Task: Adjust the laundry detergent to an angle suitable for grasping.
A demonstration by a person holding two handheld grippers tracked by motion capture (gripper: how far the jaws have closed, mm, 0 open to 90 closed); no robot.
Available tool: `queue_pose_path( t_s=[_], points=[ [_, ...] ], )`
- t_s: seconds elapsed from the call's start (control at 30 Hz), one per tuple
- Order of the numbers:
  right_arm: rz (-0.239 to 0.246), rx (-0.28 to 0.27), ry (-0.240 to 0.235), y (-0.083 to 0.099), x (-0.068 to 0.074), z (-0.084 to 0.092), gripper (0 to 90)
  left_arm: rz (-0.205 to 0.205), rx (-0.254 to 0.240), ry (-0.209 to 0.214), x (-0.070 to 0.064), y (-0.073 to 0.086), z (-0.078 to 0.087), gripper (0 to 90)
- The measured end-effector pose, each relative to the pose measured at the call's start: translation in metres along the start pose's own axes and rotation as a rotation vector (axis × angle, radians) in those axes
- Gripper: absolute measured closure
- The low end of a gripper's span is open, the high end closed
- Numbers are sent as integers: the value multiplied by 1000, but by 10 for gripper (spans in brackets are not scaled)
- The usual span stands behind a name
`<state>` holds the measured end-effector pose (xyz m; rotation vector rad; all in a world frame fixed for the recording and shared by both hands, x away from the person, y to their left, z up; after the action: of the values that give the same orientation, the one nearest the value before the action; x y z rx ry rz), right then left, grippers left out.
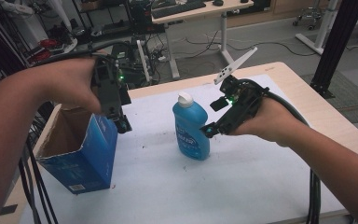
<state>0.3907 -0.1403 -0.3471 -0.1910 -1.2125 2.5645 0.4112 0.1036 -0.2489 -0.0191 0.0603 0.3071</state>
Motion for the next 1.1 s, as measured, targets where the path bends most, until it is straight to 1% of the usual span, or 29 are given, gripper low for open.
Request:
queue_pose_path(
  t_s=[0.1,0.2,0.37,0.43,0.57,0.67,0.73,0.8,0.93,0.97,1.1],
  points=[
    [-9,-10,4,1,0,-7,14,1,2,1,-1,0,0,44],
    [-4,-3,28,0,2,-14,14,0,2,1,-1,1,-1,44],
    [-28,-39,66,0,3,-25,14,1,5,1,-2,1,-1,44],
    [-36,-50,89,-1,3,-29,14,0,1,1,-2,1,-1,44],
    [-56,-74,107,-2,4,-37,14,4,4,0,-1,2,-1,44],
    [-50,-83,126,-4,5,-43,14,4,5,0,0,2,-2,44],
    [-50,-88,146,-5,6,-46,14,3,6,0,0,2,-2,44],
    [-58,-97,145,-5,6,-49,14,3,7,1,0,1,-2,44],
    [-68,-114,175,-6,6,-53,15,-1,6,2,0,1,-3,44],
    [-71,-117,173,-6,6,-54,15,-2,7,2,0,0,-2,44],
    [-72,-113,190,-5,6,-57,21,-1,-3,8,-1,1,-4,44]
  ],
)
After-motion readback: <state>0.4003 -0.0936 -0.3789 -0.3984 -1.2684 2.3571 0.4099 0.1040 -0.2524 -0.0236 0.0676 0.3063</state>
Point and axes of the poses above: each handheld gripper's, and its own axes: z roughly backward along the jaws, y roughly out of its underside, x roughly to its left, the point moved 2 cm from there along -z, roughly forward along the jaws, and after that the axes turned 11 degrees about z, right-handed, at the moved point
